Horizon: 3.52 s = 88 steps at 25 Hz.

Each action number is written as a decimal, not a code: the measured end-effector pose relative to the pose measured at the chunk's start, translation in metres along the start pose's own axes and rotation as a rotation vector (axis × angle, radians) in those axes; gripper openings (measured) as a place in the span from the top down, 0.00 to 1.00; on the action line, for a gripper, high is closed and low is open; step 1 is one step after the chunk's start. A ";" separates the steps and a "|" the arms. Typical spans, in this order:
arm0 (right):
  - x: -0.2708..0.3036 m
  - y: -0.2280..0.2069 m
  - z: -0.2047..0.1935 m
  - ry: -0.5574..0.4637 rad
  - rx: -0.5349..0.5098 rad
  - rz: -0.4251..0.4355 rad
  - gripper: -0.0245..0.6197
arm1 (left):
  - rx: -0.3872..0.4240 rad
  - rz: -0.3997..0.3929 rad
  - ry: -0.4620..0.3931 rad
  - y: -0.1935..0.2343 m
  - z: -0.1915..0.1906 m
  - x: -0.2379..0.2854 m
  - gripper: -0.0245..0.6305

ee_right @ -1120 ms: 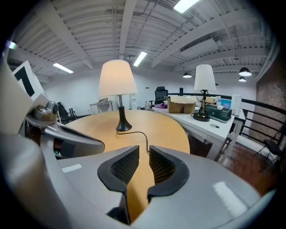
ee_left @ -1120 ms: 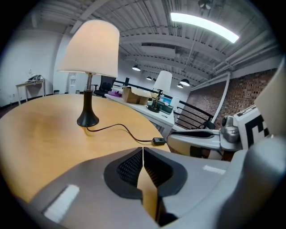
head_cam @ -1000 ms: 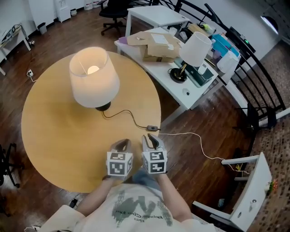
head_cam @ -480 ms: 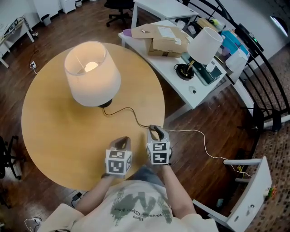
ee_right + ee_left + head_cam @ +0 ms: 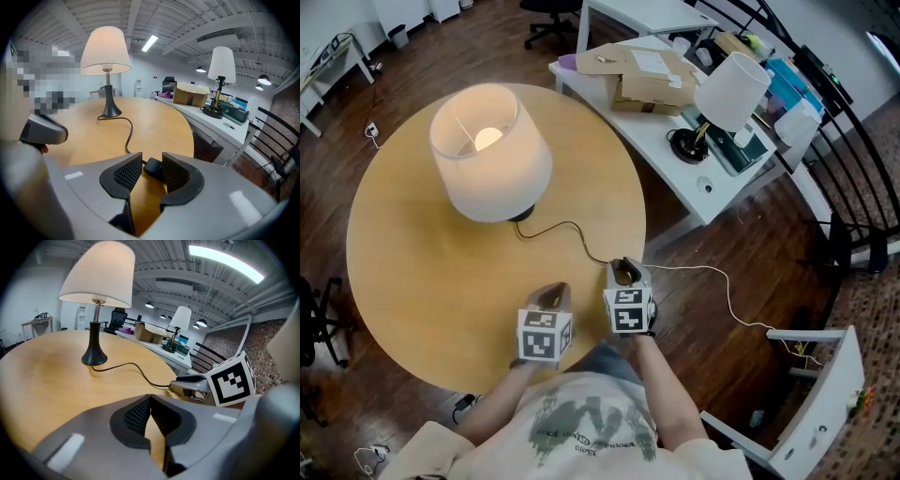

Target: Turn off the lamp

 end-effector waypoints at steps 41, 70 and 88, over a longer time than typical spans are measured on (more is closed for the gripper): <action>-0.093 0.069 0.015 -0.156 0.119 -0.090 0.83 | 0.069 -0.058 -0.136 0.013 -0.005 -0.092 0.96; -0.289 0.156 -0.006 -0.491 0.065 0.136 0.96 | 0.093 0.007 -0.426 -0.065 -0.052 -0.241 0.97; -0.385 0.206 -0.063 -0.586 0.061 0.186 0.96 | 0.142 0.049 -0.529 -0.107 -0.121 -0.348 0.96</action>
Point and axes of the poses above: the fingertips, and each gripper's own axes: x forward along the fingers, y to its left, z out of its top, the point moved 8 cm from there along -x, backward along the fingers, and after that the axes turned 1 degree about x, right-handed, at the moved point
